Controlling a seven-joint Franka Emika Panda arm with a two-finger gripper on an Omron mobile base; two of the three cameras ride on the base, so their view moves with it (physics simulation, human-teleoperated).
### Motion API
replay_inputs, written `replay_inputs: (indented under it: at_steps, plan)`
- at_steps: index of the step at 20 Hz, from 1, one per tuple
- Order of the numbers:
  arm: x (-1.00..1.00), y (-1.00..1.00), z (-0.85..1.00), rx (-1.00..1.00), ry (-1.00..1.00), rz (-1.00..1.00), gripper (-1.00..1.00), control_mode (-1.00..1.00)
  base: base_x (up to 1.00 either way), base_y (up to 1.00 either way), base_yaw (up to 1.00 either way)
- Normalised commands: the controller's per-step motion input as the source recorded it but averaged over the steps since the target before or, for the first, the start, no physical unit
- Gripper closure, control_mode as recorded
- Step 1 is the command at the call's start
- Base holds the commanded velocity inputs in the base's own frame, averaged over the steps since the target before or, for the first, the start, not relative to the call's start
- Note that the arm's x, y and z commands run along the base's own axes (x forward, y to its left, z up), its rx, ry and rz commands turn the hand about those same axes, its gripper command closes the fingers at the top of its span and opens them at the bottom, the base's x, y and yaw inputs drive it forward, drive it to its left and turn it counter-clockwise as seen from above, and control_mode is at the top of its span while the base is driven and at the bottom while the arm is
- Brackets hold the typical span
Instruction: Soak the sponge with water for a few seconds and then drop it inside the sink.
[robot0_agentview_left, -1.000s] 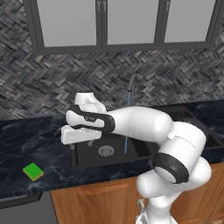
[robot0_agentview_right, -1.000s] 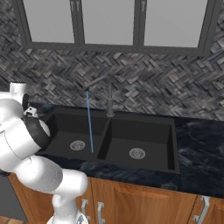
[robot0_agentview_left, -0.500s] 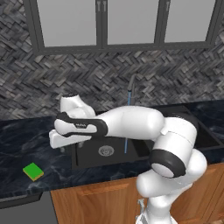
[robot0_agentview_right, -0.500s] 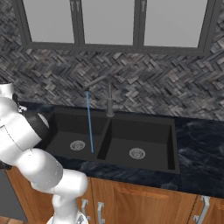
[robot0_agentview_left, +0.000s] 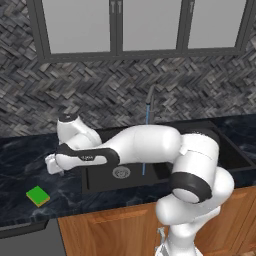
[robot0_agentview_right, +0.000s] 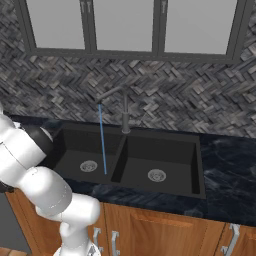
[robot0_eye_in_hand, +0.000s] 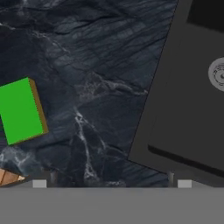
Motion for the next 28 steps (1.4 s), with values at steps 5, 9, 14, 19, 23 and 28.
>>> replay_inputs:
  at_steps: [5,9,14,19,23,28]
  plan:
    - [0.0,0.26,0.0,0.0,-0.05,0.0,-1.0,-1.0,0.0,0.0,0.0]
    - [0.0,0.19,0.01,0.0,0.0,0.0,-1.0,-1.0,0.0,0.0,0.0]
    - [0.0,0.24,0.0,0.0,-0.01,0.0,-1.0,-1.0,0.0,0.0,0.0]
    - [0.0,0.31,0.0,0.0,0.0,0.0,-1.0,-1.0,0.0,0.0,0.0]
    - [0.0,0.29,0.0,0.03,0.0,0.02,-1.0,-1.0,0.0,0.0,0.0]
    - [0.0,0.28,0.0,0.02,0.0,0.03,-1.0,-1.0,0.0,0.0,0.0]
